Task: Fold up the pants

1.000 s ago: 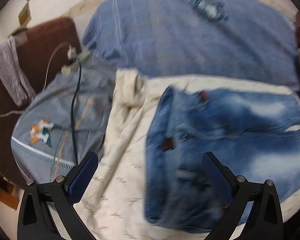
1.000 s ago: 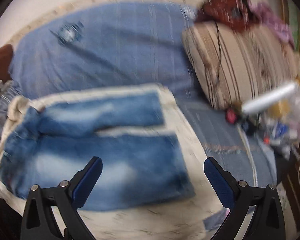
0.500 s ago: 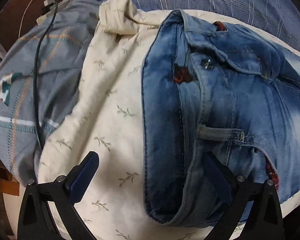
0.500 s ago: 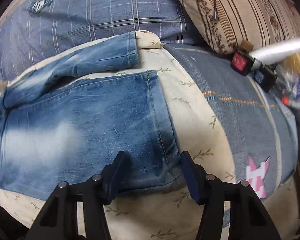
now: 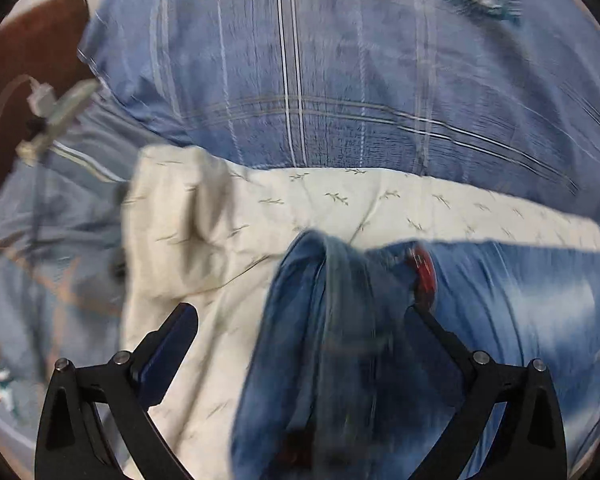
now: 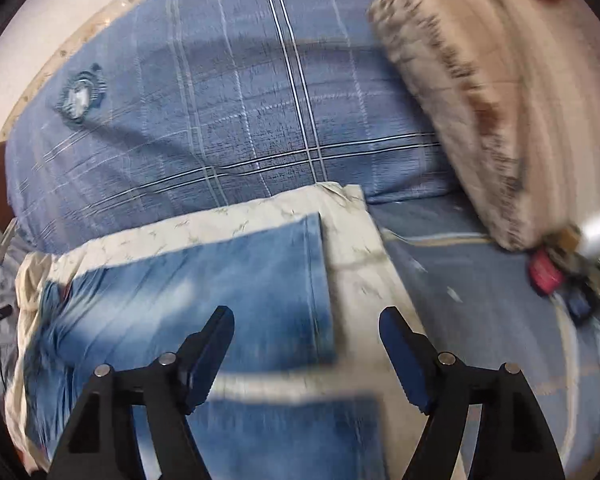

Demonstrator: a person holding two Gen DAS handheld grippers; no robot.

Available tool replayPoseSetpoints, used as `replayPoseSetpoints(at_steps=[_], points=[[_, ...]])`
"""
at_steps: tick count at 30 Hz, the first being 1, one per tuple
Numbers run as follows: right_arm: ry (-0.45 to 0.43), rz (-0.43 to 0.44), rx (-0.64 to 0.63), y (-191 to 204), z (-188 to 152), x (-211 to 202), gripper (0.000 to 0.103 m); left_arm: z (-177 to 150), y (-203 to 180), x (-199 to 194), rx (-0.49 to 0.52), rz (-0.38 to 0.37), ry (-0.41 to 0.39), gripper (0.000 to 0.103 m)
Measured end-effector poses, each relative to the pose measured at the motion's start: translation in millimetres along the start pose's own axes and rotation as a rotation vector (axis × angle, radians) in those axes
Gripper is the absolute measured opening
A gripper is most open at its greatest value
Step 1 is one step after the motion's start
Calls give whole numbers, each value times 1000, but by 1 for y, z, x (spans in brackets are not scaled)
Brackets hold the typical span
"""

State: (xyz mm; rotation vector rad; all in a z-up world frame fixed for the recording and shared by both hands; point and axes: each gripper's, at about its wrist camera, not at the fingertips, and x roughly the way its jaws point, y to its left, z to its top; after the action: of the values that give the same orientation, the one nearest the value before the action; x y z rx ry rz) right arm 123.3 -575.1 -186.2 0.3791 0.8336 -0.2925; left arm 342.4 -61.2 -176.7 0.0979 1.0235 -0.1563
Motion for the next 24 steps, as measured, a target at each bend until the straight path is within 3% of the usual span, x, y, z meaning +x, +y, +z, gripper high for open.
replayPoseSetpoints(at_steps=[1, 3, 5, 8, 9, 10, 11, 12, 13, 15, 19, 24], points=[[6, -4, 12, -1, 9, 15, 78, 6, 1, 12, -23, -11, 23, 102], [23, -12, 41, -7, 23, 41, 78, 14, -2, 35, -69, -44, 59, 91], [48, -3, 66, -10, 35, 66, 78, 21, -3, 51, -85, -75, 92, 72], [73, -6, 76, -9, 48, 96, 77, 27, -9, 71, -105, -113, 137, 52], [90, -9, 79, -7, 50, 106, 73, 28, -11, 78, -108, -123, 154, 47], [117, -8, 86, -6, 51, 116, 67, 27, -12, 83, -116, -145, 164, 34], [148, -1, 92, -5, 51, 125, 46, 27, -12, 87, -126, -175, 172, 27], [178, -3, 90, -3, 49, 132, 36, 26, -13, 89, -132, -193, 175, 26], [171, -18, 73, 1, 48, 133, 36, 25, -14, 90, -128, -190, 174, 23], [140, -24, 33, 8, 48, 126, 23, 24, -16, 89, -114, -197, 165, 20], [56, -20, 19, 19, 49, 97, 19, 29, -10, 69, -124, -238, 105, 17], [-41, 5, 22, 25, 49, 47, 19, 24, 14, 11, -148, -329, -6, 17]])
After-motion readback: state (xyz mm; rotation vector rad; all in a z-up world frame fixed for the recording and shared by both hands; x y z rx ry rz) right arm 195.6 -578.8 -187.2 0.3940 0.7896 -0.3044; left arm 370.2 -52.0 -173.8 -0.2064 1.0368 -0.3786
